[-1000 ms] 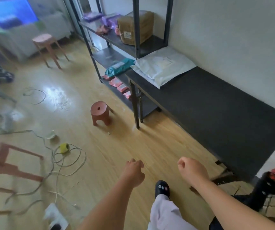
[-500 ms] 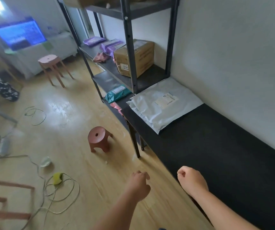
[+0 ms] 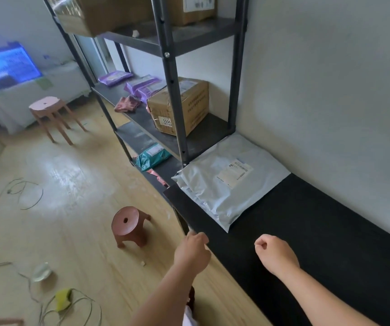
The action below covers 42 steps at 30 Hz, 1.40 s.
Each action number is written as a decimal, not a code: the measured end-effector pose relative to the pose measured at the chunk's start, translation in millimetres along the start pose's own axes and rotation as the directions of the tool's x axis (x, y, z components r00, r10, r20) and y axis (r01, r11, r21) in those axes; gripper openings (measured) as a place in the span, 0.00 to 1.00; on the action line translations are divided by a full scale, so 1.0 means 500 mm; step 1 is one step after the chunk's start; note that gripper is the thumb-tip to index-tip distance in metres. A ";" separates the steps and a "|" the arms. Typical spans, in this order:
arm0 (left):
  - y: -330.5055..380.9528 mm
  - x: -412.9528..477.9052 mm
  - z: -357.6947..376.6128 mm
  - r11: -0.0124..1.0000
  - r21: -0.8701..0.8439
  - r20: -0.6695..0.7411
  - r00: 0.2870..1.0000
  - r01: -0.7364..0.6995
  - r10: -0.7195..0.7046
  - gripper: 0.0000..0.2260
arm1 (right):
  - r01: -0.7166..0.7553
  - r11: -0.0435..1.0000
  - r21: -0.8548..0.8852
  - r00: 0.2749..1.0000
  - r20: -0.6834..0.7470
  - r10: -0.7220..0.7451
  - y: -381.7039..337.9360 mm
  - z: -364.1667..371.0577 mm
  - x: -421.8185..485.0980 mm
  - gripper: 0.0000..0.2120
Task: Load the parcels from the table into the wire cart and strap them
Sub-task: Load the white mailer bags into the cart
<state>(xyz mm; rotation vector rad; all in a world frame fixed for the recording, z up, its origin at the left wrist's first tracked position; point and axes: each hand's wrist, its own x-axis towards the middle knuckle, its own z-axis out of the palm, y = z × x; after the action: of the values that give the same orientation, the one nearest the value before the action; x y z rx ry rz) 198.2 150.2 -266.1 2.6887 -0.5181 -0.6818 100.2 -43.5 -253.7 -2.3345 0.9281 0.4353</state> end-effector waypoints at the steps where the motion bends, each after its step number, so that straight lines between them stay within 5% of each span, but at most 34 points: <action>1: -0.001 0.025 -0.015 1.000 -0.007 -0.004 1.000 -0.013 0.013 0.17 | -0.013 1.000 0.004 1.000 -0.011 0.013 -0.013 -0.003 0.013 0.08; 11: -0.029 0.267 -0.190 0.985 -0.042 -0.054 0.985 -0.168 0.165 0.17 | -0.192 0.953 0.233 0.969 -0.109 0.221 -0.184 -0.014 0.138 0.09; 16: -0.018 0.364 -0.238 0.955 0.006 -0.123 0.948 -0.296 0.294 0.13 | -0.307 0.858 0.412 0.869 -0.248 0.429 -0.225 -0.010 0.165 0.04; 22: 0.002 0.423 -0.243 0.975 -0.014 -0.010 0.975 -0.223 0.223 0.24 | -0.345 0.687 0.639 0.783 -0.207 0.586 -0.213 -0.021 0.180 0.29; 26: 0.016 0.435 -0.234 0.989 -0.042 0.058 0.988 -0.144 0.147 0.27 | -0.301 0.404 0.864 0.766 -0.033 0.642 -0.205 -0.015 0.193 0.36; 29: 0.019 0.443 -0.230 0.988 -0.094 0.066 0.990 -0.119 0.126 0.29 | -0.248 0.290 0.924 0.768 0.005 0.641 -0.199 -0.018 0.201 0.29; 33: 0.029 0.452 -0.232 0.973 -0.217 0.078 0.993 -0.076 0.094 0.31 | -0.207 0.315 0.926 0.749 -0.057 0.660 -0.197 -0.040 0.203 0.15; 42: 0.043 0.446 -0.247 0.935 -0.356 0.090 0.995 -0.009 0.044 0.29 | -0.196 0.233 0.952 0.815 0.026 0.579 -0.194 -0.062 0.190 0.15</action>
<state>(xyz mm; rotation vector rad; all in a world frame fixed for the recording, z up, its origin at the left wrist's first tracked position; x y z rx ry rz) 438.0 64.7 -241.9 2.3160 -0.4088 -0.8151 238.0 -54.9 -237.4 -1.0271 1.4498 -0.3368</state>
